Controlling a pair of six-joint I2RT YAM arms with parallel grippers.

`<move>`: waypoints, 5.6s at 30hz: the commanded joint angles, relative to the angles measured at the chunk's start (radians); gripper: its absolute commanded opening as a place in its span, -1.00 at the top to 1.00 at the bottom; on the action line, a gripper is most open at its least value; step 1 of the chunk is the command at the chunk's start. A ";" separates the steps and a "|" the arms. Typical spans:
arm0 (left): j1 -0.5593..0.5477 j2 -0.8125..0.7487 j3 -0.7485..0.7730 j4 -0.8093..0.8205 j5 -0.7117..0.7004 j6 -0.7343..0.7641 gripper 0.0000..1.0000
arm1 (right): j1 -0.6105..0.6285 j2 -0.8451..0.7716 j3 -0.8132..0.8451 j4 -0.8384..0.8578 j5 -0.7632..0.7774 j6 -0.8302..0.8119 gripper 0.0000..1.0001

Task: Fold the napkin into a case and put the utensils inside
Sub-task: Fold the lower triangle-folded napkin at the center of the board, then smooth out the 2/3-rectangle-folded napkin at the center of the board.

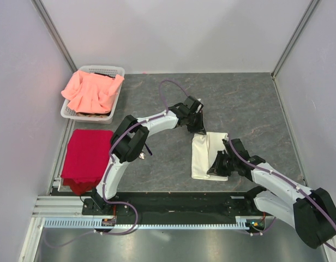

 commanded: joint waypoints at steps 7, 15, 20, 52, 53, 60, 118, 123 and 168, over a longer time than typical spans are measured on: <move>-0.006 -0.046 -0.037 0.048 -0.104 -0.148 0.96 | 0.032 -0.164 -0.088 0.020 -0.066 0.133 1.00; -0.009 -0.038 -0.036 0.096 -0.061 -0.165 0.96 | 0.032 -0.129 -0.134 0.043 0.005 0.110 1.00; -0.009 -0.045 -0.054 0.102 -0.035 -0.151 0.87 | 0.032 -0.098 -0.061 -0.001 0.043 0.055 0.87; 0.079 -0.313 -0.218 0.093 0.108 -0.065 0.48 | -0.227 0.340 0.444 0.089 -0.086 -0.173 -0.12; 0.079 -0.325 -0.252 0.096 0.109 -0.064 0.53 | -0.226 0.351 0.446 0.100 -0.087 -0.157 -0.14; 0.079 -0.384 -0.383 0.153 0.139 -0.044 0.68 | -0.227 0.458 0.466 0.180 -0.121 -0.136 -0.09; -0.210 -0.298 -0.611 0.306 0.198 -0.168 0.94 | -0.268 0.662 0.593 0.097 0.005 -0.341 0.67; -0.218 -0.278 -0.660 0.370 0.208 -0.192 0.95 | -0.276 0.688 0.585 0.095 0.052 -0.378 0.65; -0.231 -0.318 -0.734 0.455 0.220 -0.223 0.78 | -0.276 0.589 0.438 0.141 0.032 -0.376 0.38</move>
